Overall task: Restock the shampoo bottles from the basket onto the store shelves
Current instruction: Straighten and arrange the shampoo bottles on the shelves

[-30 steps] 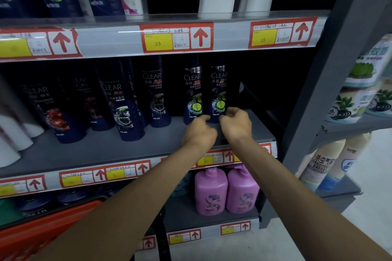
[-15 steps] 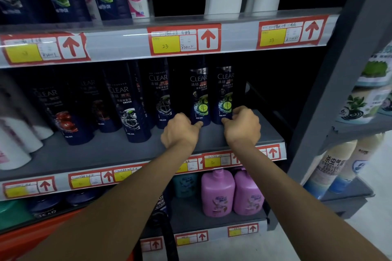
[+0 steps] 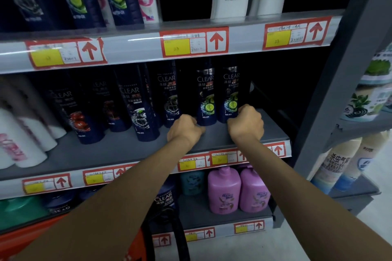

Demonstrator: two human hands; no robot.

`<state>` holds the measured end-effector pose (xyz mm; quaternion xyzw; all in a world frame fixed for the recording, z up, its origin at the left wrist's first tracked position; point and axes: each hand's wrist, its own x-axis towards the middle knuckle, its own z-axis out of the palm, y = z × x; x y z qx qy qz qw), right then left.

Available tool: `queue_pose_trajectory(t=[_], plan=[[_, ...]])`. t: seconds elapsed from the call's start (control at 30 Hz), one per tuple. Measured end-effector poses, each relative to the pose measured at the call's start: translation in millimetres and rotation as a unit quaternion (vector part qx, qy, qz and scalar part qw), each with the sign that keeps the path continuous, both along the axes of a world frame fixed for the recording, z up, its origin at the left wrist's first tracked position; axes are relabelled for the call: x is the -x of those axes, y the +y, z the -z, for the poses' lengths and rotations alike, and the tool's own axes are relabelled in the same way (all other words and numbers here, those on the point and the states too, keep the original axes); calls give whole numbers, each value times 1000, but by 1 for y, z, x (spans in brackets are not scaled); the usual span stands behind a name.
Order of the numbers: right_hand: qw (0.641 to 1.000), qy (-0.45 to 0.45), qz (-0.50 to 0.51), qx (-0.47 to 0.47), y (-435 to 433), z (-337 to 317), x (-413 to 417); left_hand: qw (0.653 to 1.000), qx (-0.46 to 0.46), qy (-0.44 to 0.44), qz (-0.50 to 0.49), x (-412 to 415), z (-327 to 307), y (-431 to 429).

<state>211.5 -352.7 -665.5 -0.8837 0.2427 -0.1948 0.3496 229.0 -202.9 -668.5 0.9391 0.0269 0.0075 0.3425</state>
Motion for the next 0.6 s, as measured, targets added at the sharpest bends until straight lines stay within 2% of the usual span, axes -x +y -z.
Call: queue_pose_trajectory(t=[0.1, 0.27, 0.4, 0.6], plan=[[999, 30, -18, -16, 5, -9, 8, 997, 25, 25, 62, 8, -6, 12], [996, 46, -71, 0, 19, -34, 32, 993, 11, 34, 113, 39, -27, 49], [990, 50, -127, 28, 33, -41, 69, 992, -13, 24, 122, 69, -44, 98], [981, 51, -187, -4, 96, -61, 108, 994, -61, 7, 94, 116, -71, 185]])
